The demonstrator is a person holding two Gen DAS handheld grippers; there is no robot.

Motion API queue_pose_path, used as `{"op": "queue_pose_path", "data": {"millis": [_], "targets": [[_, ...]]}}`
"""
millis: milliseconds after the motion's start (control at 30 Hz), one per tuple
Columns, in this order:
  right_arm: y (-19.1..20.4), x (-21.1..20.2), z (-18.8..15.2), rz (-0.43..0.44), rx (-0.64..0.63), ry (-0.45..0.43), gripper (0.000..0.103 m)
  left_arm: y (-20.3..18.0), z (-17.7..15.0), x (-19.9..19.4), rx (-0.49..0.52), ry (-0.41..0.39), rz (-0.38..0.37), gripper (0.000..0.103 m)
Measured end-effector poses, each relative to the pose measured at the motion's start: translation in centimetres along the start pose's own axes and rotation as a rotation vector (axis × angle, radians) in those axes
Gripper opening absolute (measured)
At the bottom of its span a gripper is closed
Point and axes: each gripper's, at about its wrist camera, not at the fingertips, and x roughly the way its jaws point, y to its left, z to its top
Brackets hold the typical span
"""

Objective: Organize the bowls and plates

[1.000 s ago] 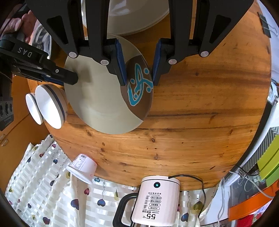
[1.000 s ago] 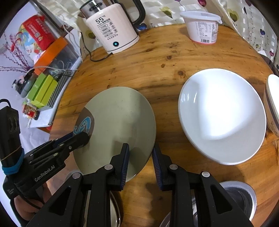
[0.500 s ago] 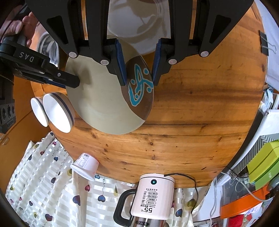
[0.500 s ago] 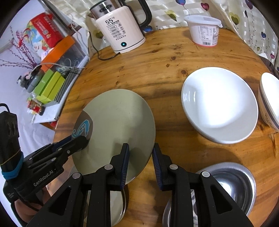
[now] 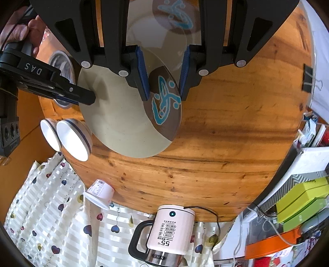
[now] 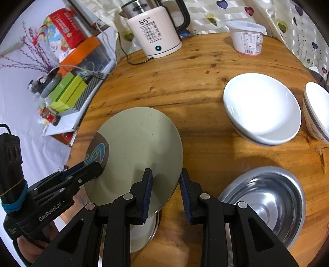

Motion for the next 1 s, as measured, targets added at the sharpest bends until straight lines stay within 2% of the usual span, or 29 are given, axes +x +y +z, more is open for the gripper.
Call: {"op": "queue_pose_path", "data": {"millis": [500,1000], "targets": [[2.0,-0.2,-3.0,0.015,-0.056,0.03,0.026,0.9,-4.0,-2.4,-0.043,-0.008,0.035,0.03],[3.2,0.9,-4.8,0.017,-0.105,0.08,0.026,1.9,-6.8,-2.7,-0.098,0.003,0.065,0.03]]}}
